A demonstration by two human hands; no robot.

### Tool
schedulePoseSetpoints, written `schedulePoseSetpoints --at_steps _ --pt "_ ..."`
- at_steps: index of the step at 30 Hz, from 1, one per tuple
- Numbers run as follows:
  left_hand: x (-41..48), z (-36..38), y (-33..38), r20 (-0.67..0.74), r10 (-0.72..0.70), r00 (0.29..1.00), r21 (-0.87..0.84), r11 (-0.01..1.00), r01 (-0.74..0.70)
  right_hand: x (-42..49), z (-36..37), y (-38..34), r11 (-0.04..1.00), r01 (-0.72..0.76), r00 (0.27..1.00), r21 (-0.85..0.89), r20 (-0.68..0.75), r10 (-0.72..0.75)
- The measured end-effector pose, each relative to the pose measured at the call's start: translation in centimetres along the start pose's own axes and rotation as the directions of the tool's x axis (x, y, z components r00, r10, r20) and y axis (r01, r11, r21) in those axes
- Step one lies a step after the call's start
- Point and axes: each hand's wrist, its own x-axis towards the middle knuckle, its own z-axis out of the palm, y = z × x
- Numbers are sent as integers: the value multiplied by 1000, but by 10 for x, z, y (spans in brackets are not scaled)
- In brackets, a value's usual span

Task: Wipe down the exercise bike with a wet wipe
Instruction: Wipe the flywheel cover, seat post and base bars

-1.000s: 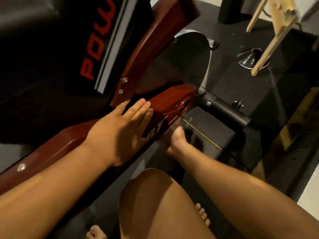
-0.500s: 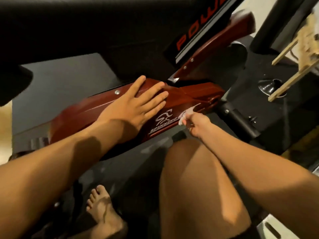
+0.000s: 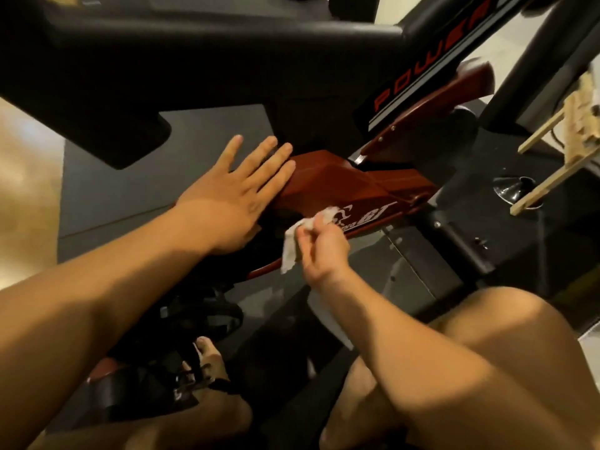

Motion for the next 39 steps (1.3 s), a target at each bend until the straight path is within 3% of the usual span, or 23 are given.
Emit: schedulePoseSetpoints --at_steps 3,6,8,10,12,14,15,17,19,21,23,25,28,31,33,35,37,39 --pt "-24 18 -4 -21 -40 999 -83 996 38 5 -13 15 991 17 1000 -132 23 -15" --pt "-43 23 -11 -80 -97 992 -246 966 75 35 -26 -27 995 68 992 -74 -101 -76" --pt "-48 20 -18 -23 -162 987 -357 923 143 46 -32 -53 996 88 981 -17 -173 -89" --pt "-49 16 -20 36 -164 986 -423 891 164 39 -27 -56 994 106 986 -1 -131 -105" --pt "-48 17 -21 51 -156 986 -468 869 162 14 -11 -41 944 243 968 -224 -10 -252" --pt "-46 17 -18 77 -130 988 -460 875 151 -14 3 -23 707 482 862 -517 133 -490" --pt "-44 17 -17 86 -121 989 -445 884 147 -28 11 -18 569 598 778 -564 237 -582" --pt "-41 17 -15 98 -124 987 -407 901 153 -50 25 -19 315 821 548 -476 504 -667" --pt "-41 15 -14 113 -131 985 -392 905 165 -49 39 -27 33 928 302 -371 696 -651" --pt "-41 13 -14 126 -130 984 -408 897 171 -31 50 -43 -175 883 215 -436 706 -675" --pt "-43 10 -15 127 -137 982 -420 890 179 -12 46 -61 -273 788 188 -551 639 -746" --pt "-44 8 -16 129 -146 981 -408 894 186 -9 30 -57 -349 749 177 -563 678 -713" --pt "-45 3 -21 195 -151 969 -429 875 223 -35 26 -15 -504 816 74 -282 916 -394" --pt "-54 -6 -34 255 -208 944 -435 848 304 -49 42 4 -472 881 -117 26 980 -164" --pt "-67 -11 -43 303 -265 916 -502 772 389 -42 45 -18 -470 882 -106 12 979 -173" --pt "-85 -12 -48 374 -276 885 -622 633 460 -29 40 -55 -493 853 23 -172 956 -294" --pt "-99 -12 -48 395 -273 877 -724 495 480 -24 35 -80 -449 830 144 -332 904 -403" --pt "-102 -8 -48 378 -318 869 -786 385 483 -27 41 -72 -420 857 150 -299 924 -352"
